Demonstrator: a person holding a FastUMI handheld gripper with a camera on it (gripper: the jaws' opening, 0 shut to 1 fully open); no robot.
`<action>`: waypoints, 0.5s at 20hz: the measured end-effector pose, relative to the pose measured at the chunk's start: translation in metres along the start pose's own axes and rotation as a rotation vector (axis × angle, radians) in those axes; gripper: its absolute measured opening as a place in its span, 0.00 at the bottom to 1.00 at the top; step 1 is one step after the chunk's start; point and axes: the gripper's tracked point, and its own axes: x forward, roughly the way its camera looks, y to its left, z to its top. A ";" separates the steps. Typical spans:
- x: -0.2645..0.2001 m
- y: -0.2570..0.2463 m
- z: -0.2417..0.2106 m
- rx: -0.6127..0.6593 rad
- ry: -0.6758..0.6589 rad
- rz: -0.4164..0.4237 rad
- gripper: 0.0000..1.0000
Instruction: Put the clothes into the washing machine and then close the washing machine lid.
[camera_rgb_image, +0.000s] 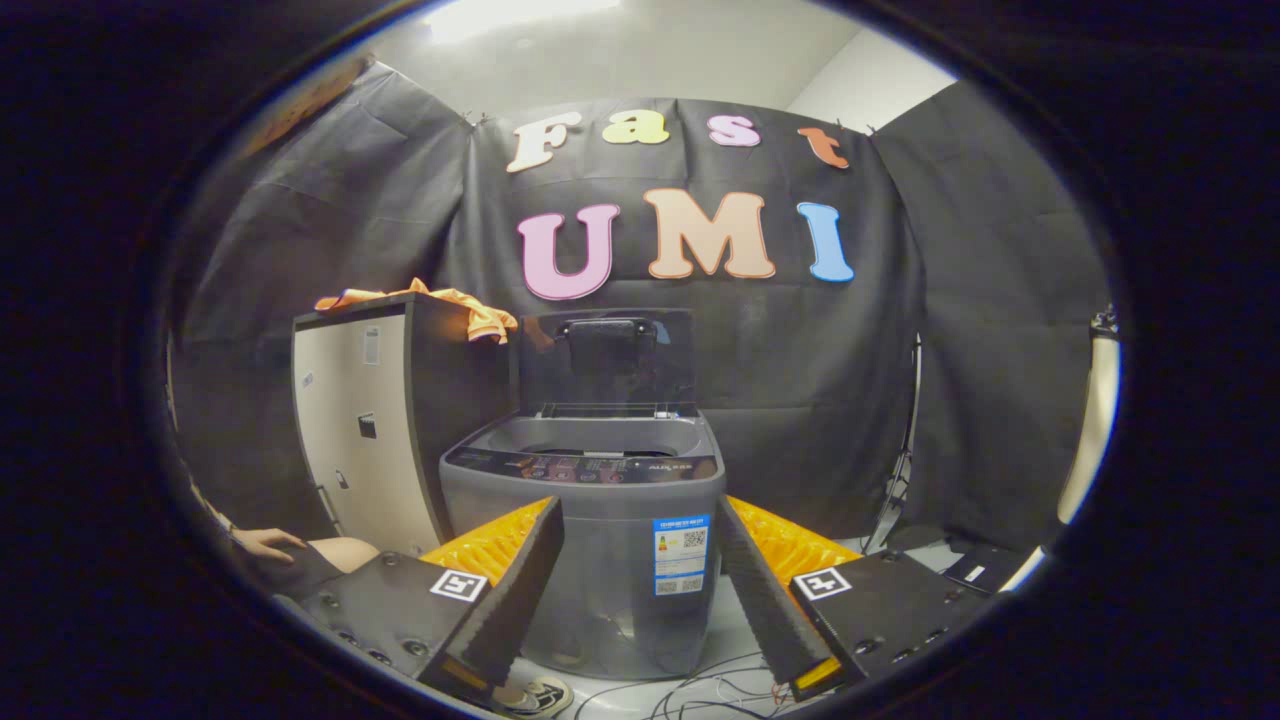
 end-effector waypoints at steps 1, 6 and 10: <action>0.000 0.000 0.000 0.000 0.000 0.000 0.95; 0.000 0.000 0.000 0.000 0.000 0.001 0.95; 0.000 0.000 0.000 0.000 0.001 0.001 0.95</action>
